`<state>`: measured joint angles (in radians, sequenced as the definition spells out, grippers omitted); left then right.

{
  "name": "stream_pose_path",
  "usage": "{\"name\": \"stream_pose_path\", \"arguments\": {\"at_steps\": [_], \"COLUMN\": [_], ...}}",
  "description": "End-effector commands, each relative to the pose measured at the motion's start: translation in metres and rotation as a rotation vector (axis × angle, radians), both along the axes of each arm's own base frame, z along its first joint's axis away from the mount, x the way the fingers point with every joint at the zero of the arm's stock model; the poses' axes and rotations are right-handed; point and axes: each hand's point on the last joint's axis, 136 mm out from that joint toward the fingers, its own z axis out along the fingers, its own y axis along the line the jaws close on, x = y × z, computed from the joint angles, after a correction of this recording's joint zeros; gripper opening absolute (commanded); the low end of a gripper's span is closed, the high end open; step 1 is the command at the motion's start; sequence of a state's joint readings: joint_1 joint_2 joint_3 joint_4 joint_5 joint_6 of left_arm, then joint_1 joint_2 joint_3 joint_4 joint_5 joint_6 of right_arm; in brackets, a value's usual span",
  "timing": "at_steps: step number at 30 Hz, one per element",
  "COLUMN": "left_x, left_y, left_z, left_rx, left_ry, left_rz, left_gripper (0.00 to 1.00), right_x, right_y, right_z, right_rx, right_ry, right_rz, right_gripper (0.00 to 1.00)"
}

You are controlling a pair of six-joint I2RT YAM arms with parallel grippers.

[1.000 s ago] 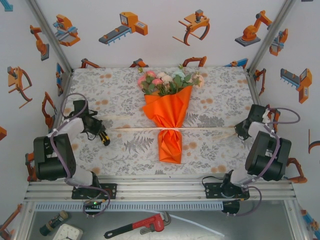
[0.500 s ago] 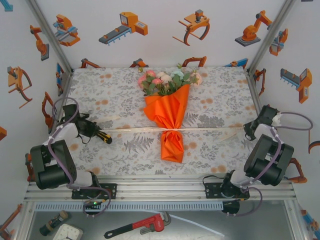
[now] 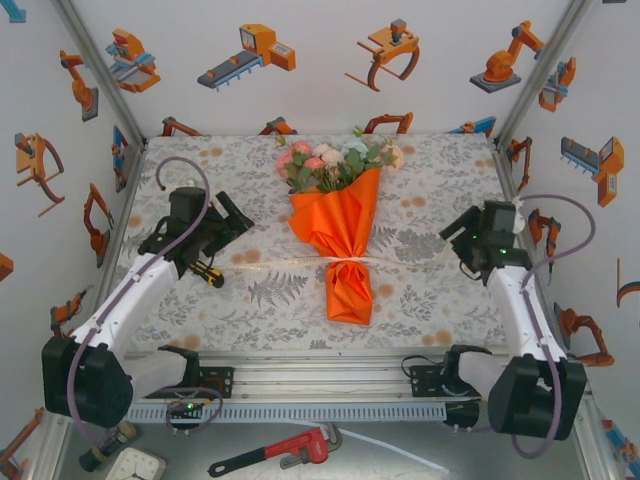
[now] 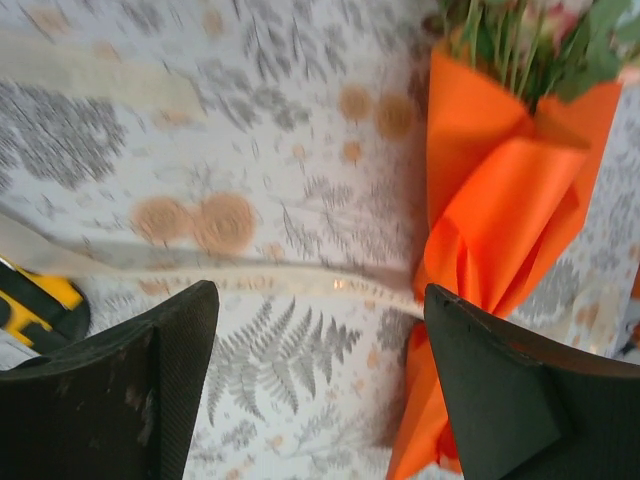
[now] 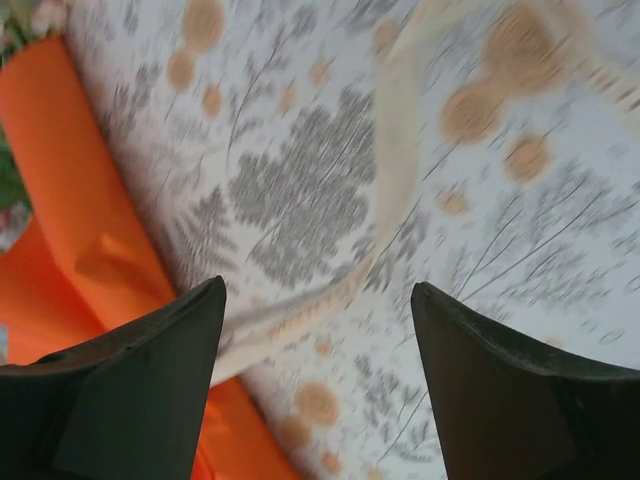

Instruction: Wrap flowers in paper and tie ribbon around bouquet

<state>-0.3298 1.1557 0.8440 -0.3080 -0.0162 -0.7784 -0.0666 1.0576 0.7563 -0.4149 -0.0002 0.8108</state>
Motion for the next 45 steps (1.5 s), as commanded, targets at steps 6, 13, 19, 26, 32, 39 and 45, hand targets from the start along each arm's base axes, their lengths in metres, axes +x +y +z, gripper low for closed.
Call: {"name": "stream_pose_path", "arguments": {"at_steps": [6,13,19,26,32,39,45], "left_x": [-0.037,-0.052,-0.057,-0.063,-0.047,-0.023,0.01], "left_y": [-0.046,-0.048,-0.027,-0.007,0.01,0.054,0.001], "left_z": [-0.06,-0.087,-0.091,-0.106,-0.121,-0.089,-0.099], "left_rx": [0.062,0.089,0.164,0.148,0.056,0.324,0.35], "left_ry": [0.178,0.242,0.264,0.378,0.399,0.282,0.301], "left_rz": [-0.049,-0.031,0.044,0.252,0.404,0.469,0.022], "left_gripper": [0.76,0.76,0.77,0.84,0.85,0.82,0.67], "right_x": [-0.013,0.035,0.064,0.084,0.088,0.064,0.053], "right_y": [-0.021,-0.04,-0.052,-0.049,-0.022,0.011,0.09], "right_z": [-0.074,-0.086,-0.102,-0.078,0.004,0.034,0.009], "right_rx": [-0.136,-0.224,-0.242,-0.219,-0.198,-0.22,-0.28], "right_ry": [0.326,0.339,0.387,0.279,0.028,-0.056,-0.007], "right_rz": [-0.152,-0.162,-0.141,-0.129,-0.061,0.055,0.784], "right_gripper": [0.7,0.73,0.54,0.0,0.0,0.0,0.52]}}
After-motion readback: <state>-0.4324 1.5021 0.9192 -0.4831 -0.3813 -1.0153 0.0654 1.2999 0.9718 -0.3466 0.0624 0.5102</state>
